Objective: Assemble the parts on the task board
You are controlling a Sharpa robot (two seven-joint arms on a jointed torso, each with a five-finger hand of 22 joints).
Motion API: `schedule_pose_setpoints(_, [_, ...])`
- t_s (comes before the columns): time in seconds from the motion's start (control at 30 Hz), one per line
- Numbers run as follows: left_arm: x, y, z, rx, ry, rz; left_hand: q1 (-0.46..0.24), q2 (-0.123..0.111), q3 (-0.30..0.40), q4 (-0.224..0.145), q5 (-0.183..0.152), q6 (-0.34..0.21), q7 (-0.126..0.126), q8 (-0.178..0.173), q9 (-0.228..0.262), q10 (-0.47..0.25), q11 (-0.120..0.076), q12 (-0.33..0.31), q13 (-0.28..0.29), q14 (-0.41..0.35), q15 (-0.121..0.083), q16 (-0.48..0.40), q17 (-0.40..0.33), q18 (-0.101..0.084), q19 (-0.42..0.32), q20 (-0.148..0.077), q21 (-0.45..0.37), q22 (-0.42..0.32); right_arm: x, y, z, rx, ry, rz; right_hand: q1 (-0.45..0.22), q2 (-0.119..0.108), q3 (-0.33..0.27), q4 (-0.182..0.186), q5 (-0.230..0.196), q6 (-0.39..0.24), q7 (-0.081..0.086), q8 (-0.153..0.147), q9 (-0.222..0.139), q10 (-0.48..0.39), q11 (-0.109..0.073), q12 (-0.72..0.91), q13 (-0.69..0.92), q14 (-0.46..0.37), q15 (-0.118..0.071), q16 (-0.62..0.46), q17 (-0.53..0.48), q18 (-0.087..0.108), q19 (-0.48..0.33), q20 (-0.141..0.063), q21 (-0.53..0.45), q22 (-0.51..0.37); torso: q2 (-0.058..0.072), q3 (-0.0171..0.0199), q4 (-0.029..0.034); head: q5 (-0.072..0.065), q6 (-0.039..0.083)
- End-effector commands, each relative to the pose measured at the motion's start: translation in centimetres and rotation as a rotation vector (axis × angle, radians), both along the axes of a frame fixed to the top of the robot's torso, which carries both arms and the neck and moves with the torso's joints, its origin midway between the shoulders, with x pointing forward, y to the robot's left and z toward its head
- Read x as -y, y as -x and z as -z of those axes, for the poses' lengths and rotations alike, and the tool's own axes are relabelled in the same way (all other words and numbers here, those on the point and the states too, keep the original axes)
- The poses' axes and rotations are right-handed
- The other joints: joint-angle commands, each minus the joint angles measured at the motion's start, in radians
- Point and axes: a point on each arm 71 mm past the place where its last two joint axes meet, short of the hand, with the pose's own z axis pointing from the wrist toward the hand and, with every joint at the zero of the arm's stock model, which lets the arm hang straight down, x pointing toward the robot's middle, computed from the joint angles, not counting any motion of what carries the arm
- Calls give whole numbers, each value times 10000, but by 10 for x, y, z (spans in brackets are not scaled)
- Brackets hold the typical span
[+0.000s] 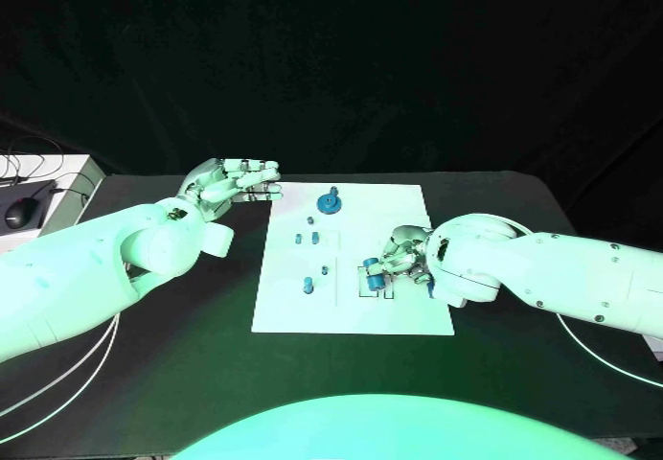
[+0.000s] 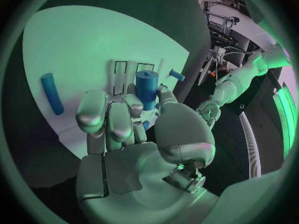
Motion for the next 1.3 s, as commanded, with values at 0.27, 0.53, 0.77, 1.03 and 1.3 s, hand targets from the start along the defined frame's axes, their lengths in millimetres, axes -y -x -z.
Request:
schedule_pose_setpoints(0.27, [2,1,-1,-1,121,201,-79,-17,2,84,18,30,38,-39,-7,-59,22,-33,-3,-8,75,12,16,-95,34,22,65,-17,-1,2,2,-182,192,-325,16,95,356,-474,-103,42,21,59,-5,-13,-31,-67,-27,24,15,-28,-10,-15,554,-9,17,1283,-3,0,-5,19,1])
schedule_pose_setpoints(0.53, [2,1,-1,-10,118,206,-73,-26,-4,112,16,30,45,-41,-8,-70,27,-33,-3,-19,79,10,16,-91,30,28,62,-31,-1,2,4,-151,281,-329,-19,85,296,-435,-280,60,27,31,-29,-23,-26,-84,-46,26,19,-39,-7,-14,549,-6,0,1280,2,0,3,7,1])
schedule_pose_setpoints(0.77, [1,1,-1,-14,107,191,-73,-26,-4,112,16,30,45,-41,-8,-70,27,-33,-3,-19,79,10,16,-91,30,28,62,-31,-1,1,6,-96,262,-256,-89,54,184,-340,-943,59,40,12,-33,-45,-13,-120,-77,22,28,-68,-21,-9,543,2,-35,1273,6,-4,7,16,1])
schedule_pose_setpoints(1.03, [1,1,-1,-21,98,176,-73,-26,-4,112,16,30,45,-41,-8,-70,27,-33,-3,-19,79,10,16,-91,30,28,62,-31,-1,0,7,-41,221,-177,-291,-293,153,214,-2536,32,78,-66,-97,-122,31,-243,-181,24,53,-114,-20,-3,538,30,-26,1279,5,3,-7,23,1])
schedule_pose_setpoints(1.3, [1,1,0,-29,92,167,-69,-32,-6,128,14,7,61,-42,-9,-81,32,-34,-3,-26,83,11,16,-91,26,33,60,-43,-1,0,6,103,103,-25,-394,-1075,835,1359,-3554,33,85,-93,-136,-153,54,-250,-247,28,58,-165,-5,2,532,43,-29,1280,3,9,-10,7,1])
